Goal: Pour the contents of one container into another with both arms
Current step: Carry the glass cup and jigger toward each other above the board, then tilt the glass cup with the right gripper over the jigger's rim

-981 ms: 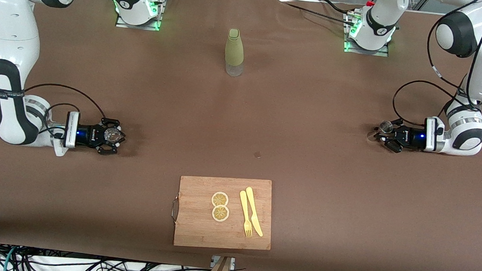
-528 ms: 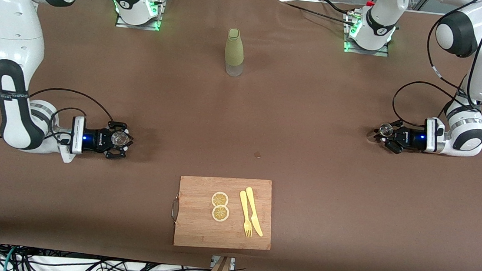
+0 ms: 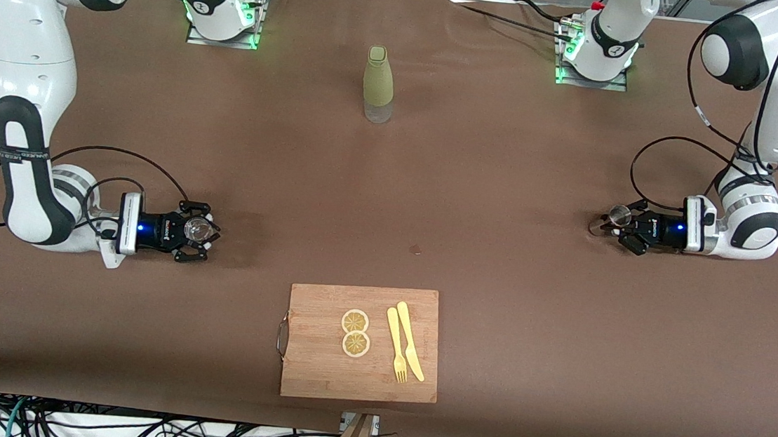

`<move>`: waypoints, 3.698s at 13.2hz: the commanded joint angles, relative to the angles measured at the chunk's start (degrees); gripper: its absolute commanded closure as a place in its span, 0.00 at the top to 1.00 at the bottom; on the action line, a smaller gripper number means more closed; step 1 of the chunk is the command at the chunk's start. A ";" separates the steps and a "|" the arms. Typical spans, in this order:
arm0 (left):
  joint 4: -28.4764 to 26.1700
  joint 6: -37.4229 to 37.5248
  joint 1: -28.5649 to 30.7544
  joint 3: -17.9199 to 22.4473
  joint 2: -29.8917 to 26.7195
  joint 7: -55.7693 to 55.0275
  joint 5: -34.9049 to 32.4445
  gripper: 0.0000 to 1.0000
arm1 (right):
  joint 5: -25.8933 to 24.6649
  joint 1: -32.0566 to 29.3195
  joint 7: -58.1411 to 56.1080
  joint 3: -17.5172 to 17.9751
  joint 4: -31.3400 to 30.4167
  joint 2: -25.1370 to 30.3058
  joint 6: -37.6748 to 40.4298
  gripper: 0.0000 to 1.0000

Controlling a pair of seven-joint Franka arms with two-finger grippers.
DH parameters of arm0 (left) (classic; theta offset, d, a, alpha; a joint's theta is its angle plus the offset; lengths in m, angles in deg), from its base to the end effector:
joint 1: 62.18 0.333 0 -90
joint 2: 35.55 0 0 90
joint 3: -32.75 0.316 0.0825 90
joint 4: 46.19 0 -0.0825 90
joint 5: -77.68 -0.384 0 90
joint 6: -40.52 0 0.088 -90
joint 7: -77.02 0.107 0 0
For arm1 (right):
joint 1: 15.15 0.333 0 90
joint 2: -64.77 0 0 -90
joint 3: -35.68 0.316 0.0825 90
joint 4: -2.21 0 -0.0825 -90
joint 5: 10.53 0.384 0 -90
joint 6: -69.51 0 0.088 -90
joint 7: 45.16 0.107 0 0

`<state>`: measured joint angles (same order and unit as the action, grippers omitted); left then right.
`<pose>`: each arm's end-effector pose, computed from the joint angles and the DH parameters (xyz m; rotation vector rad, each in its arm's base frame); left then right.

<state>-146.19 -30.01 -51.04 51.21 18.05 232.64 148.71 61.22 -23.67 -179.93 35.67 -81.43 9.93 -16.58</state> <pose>0.5195 0.1492 0.0756 1.2651 -1.2397 1.0807 0.6578 0.0096 0.1310 -1.2688 -1.3196 -0.9679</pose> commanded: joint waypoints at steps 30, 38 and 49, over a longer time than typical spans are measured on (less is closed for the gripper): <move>8.59 -38.80 -44.71 -8.00 -1.91 -21.23 41.65 0.00 | -8.98 34.71 28.78 -0.78 -3.89 18.27 -39.15 0.00; 9.47 -40.73 -46.03 -8.00 -0.95 -21.32 43.05 0.00 | -21.83 39.54 41.16 -0.69 -4.08 19.33 -45.47 0.00; 9.47 -41.00 -46.47 -8.00 -0.95 -21.41 43.93 0.00 | -40.88 42.09 56.80 -0.78 -3.73 20.04 -47.94 0.00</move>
<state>-137.73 -69.62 -96.63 42.74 16.71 210.18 190.59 23.73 17.37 -126.90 35.15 -83.41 27.85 -63.97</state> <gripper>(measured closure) 0.789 0.868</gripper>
